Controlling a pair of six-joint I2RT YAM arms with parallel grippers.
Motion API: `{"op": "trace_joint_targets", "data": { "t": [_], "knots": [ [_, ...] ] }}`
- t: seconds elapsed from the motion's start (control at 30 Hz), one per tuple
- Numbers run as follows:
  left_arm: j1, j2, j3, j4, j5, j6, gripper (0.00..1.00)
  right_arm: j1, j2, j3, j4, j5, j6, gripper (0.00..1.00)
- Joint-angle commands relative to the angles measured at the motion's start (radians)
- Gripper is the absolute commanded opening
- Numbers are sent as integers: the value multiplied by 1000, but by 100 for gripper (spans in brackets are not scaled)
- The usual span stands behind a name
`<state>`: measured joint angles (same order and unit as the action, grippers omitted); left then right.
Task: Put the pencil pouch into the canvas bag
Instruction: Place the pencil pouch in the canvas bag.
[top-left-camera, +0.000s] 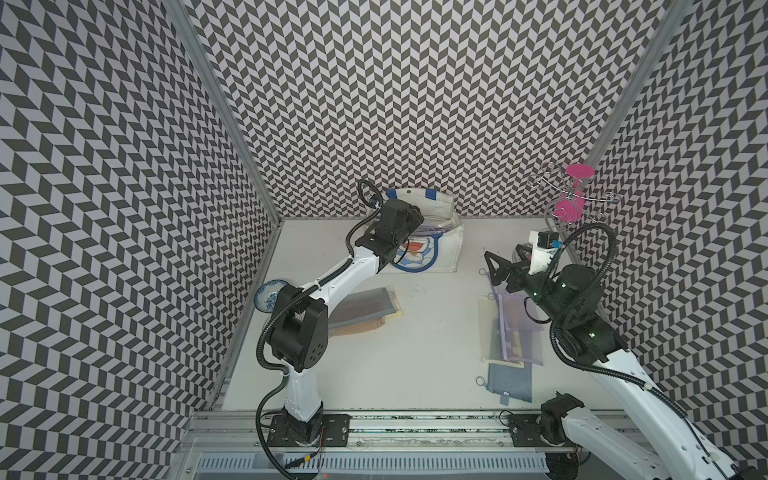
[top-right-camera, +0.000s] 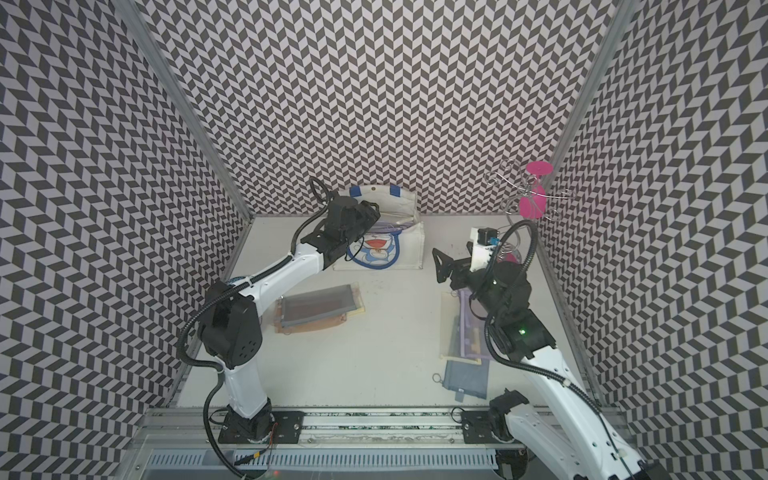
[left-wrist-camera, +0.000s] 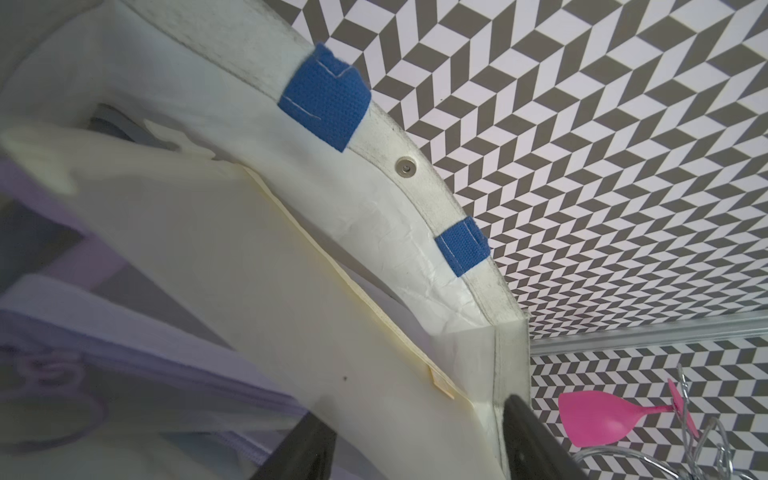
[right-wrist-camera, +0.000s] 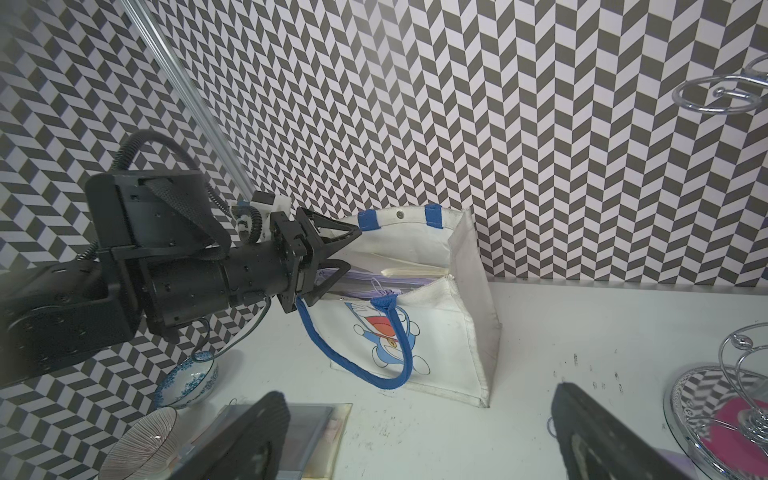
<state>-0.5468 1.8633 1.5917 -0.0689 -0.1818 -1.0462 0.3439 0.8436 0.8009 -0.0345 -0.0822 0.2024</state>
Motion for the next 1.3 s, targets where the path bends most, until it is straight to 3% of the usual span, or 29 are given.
{"op": "trace_joint_targets", "data": {
  "t": [0.0, 0.13, 0.23, 0.3, 0.37, 0.47, 0.53, 0.8, 1.03, 1.17, 1.27],
  "knots": [
    [-10, -64, -1, 22, 26, 64, 68, -5, -20, -11, 34, 1, -6, 99],
    [-5, -88, 2, -17, 101, 122, 63, -6, -29, -15, 33, -4, -5, 99],
    [-5, -115, -2, -58, 150, 198, 49, -6, -31, -16, 31, -8, -3, 99],
    [-4, -138, -17, -80, 186, 264, 31, -6, -34, -16, 29, -4, -4, 99],
    [1, -154, -26, -83, 220, 334, 25, -6, -33, -17, 29, -3, -5, 99],
    [23, -74, 102, -154, 334, 444, 23, -6, -12, -14, 33, -20, -2, 99],
    [29, 2, 206, -230, 344, 501, 20, -6, 8, -2, 21, -41, 5, 99],
    [57, 238, 373, -292, 395, 541, 29, -6, -6, -1, -7, -39, 1, 99],
    [63, 355, 497, -334, 379, 552, 35, -6, -12, 8, -33, -22, -11, 99],
    [67, 335, 525, -361, 368, 562, 35, -6, -28, 0, -41, -10, -17, 99],
    [64, 256, 501, -369, 335, 603, 42, -6, -31, 1, -50, -10, -49, 99]
  ]
}}
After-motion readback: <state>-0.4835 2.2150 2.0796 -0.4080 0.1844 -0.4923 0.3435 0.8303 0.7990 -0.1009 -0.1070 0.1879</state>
